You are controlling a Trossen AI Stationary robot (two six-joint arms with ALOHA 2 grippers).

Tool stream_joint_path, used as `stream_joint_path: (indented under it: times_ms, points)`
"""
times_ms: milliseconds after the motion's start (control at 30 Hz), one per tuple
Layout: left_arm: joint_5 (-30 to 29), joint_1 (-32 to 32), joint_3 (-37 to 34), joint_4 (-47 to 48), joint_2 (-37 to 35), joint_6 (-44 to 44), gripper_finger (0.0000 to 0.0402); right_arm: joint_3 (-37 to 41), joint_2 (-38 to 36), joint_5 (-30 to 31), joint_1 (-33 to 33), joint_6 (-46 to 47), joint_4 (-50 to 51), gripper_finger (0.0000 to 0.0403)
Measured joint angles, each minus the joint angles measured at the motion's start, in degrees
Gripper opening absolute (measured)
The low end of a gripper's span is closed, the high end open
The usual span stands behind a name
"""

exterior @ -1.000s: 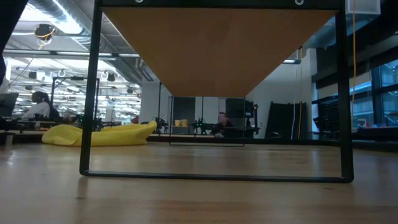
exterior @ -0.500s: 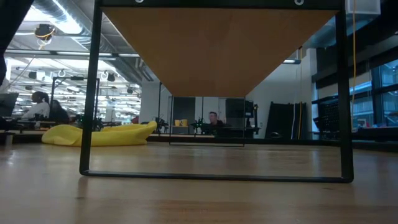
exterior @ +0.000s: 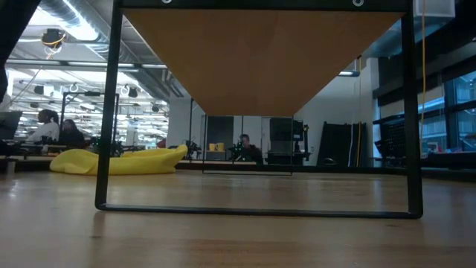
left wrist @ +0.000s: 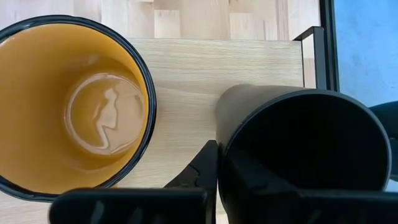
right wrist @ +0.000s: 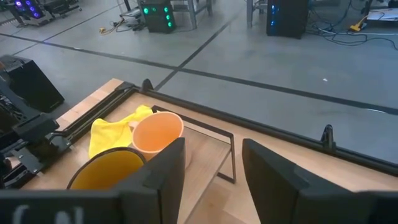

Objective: Stack small to large cups/mugs on shelf
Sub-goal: Put the black cup on the shelf

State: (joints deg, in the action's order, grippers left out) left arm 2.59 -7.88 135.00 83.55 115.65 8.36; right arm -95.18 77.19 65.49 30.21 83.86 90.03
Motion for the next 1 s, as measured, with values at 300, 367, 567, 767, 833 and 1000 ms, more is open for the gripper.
stream_joint_path:
  times_ms: [300, 367, 567, 767, 833, 1000]
  points:
    - [0.02, 0.0, 0.0, 0.0, -0.02, -0.11, 0.0029, 0.0, 0.0, -0.03, -0.04, -0.16, 0.01, 0.0161]
    - [0.02, 0.0, 0.0, 0.02, -0.02, -0.11, 0.0033, 0.0, 0.0, -0.04, -0.04, -0.18, -0.01, 0.0161]
    - [0.02, 0.0, 0.0, 0.45, -0.02, -0.11, 0.0045, 0.0, 0.0, -0.12, -0.04, -0.24, 0.0, 0.0161]
    - [0.02, 0.0, 0.0, 0.25, -0.33, -0.11, 0.0051, 0.0, 0.0, -0.17, -0.04, -0.32, 0.0, 0.0161]
    - [0.05, 0.11, 0.0, -0.28, -0.6, -0.11, 0.005, 0.0, 0.0, -0.17, -0.04, -0.32, -0.02, 0.0161]
    - [0.04, 0.39, -0.04, -1.97, -2.48, -0.07, 0.0051, 0.0, -0.02, -0.2, -0.04, -0.32, -0.02, 0.0161]
